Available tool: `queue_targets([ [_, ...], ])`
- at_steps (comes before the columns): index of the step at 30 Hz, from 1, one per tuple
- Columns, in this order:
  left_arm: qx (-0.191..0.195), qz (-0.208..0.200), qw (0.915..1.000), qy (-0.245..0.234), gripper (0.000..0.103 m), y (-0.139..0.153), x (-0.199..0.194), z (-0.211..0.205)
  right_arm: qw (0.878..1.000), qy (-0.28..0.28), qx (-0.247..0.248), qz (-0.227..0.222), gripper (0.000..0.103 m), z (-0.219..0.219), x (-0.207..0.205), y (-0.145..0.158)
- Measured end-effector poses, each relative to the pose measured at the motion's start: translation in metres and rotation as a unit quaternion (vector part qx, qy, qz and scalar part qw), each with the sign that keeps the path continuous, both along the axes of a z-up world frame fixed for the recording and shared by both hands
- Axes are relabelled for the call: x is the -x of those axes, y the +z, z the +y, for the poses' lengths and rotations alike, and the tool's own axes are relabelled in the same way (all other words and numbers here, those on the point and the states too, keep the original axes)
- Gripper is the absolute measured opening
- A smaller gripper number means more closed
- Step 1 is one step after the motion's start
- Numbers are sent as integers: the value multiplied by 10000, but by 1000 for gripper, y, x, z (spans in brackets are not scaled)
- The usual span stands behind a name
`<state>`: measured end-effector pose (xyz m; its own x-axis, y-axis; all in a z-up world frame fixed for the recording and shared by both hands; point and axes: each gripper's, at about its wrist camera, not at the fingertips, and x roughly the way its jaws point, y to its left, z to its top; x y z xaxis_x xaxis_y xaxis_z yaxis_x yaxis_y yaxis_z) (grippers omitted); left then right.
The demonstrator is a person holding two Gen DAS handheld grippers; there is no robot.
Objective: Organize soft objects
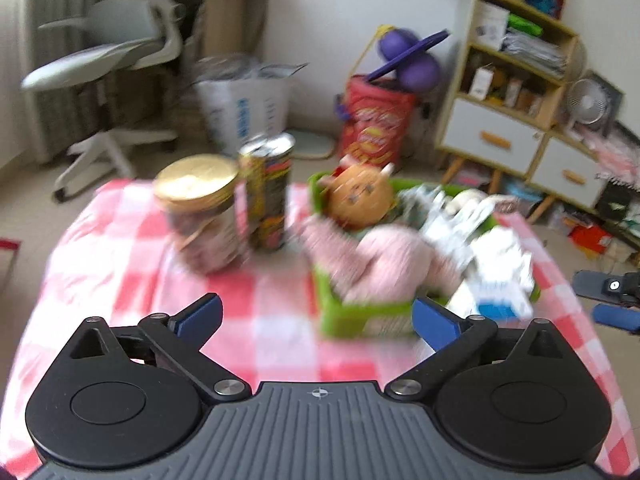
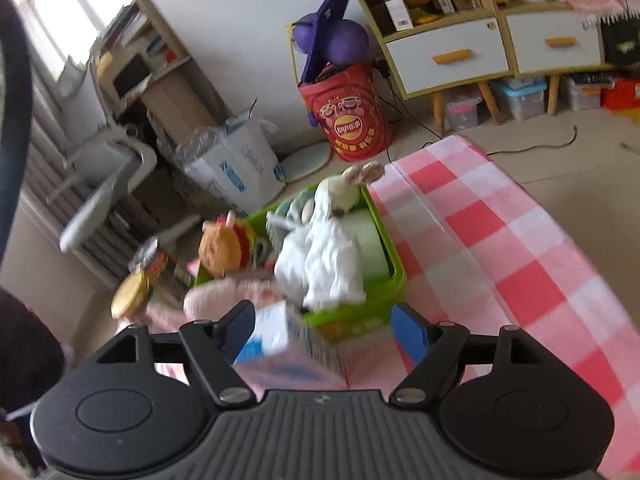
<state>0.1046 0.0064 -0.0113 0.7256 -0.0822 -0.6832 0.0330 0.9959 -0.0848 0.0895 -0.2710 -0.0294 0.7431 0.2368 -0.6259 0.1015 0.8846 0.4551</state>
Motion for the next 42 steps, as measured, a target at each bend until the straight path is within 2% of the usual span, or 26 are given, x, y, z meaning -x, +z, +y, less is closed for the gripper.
queue_targets([
  [7, -208, 267, 9988, 358, 98, 16, 59, 10, 9973, 97, 716, 143, 67, 40, 53, 28],
  [15, -253, 464, 9981, 319, 98, 19, 95, 12, 9939, 197, 1066, 218, 69, 65, 84, 27],
  [29, -348, 444, 9978, 354, 98, 21, 100, 12, 9909, 289, 1285, 263, 70, 77, 85, 27],
  [34, -347, 376, 9977, 448, 98, 27, 101, 13, 9917, 335, 1202, 325, 70, 75, 85, 26],
  [42, -310, 444, 9978, 385, 98, 25, 98, 13, 9862, 551, 1524, 335, 70, 76, 88, 22],
])
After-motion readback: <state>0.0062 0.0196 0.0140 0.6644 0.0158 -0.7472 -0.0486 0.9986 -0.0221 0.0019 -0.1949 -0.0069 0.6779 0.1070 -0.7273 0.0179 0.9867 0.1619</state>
